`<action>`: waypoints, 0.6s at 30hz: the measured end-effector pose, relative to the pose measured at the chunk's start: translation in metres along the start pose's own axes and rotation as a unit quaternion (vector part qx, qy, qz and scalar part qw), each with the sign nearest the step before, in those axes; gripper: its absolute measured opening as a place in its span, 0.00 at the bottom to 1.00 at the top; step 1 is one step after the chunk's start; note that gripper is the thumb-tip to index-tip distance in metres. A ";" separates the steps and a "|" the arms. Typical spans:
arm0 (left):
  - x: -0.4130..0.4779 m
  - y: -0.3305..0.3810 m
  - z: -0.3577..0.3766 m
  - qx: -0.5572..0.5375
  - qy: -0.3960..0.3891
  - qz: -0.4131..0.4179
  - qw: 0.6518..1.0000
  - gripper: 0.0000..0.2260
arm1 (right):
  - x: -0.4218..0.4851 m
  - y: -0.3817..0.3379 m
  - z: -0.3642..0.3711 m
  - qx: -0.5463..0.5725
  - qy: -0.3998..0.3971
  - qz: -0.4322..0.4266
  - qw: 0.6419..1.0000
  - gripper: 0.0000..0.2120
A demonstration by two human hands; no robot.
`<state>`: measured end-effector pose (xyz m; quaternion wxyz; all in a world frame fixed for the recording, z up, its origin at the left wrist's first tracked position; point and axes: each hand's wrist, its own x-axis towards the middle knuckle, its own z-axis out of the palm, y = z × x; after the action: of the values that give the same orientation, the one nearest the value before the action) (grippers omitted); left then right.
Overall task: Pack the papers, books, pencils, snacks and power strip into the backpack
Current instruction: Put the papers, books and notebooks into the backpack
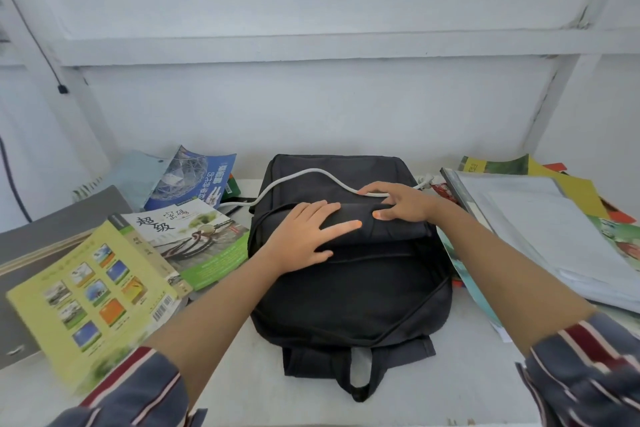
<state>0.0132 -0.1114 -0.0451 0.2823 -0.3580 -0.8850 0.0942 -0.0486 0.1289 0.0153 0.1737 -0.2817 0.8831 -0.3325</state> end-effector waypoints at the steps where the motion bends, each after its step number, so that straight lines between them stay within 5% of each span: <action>1: 0.000 -0.003 0.001 -0.006 -0.012 -0.001 1.000 0.39 | 0.004 0.000 -0.002 -0.011 -0.003 0.008 1.000 0.22; 6: 0.014 -0.014 -0.004 -0.108 -0.066 -0.012 0.992 0.42 | 0.011 0.002 -0.003 -0.012 0.017 0.044 0.999 0.21; 11: 0.021 -0.020 -0.011 -0.207 -0.105 -0.063 0.971 0.39 | 0.002 -0.002 0.003 -0.039 0.136 -0.004 0.990 0.23; 18: 0.023 -0.021 -0.008 -0.253 -0.127 -0.098 0.954 0.35 | -0.010 0.001 0.013 -0.071 0.081 -0.018 0.994 0.23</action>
<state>-0.0084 -0.1114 -0.0210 0.0754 -0.3140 -0.9393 -0.1157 -0.0349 0.1297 0.0066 0.0755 -0.2811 0.9105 -0.2939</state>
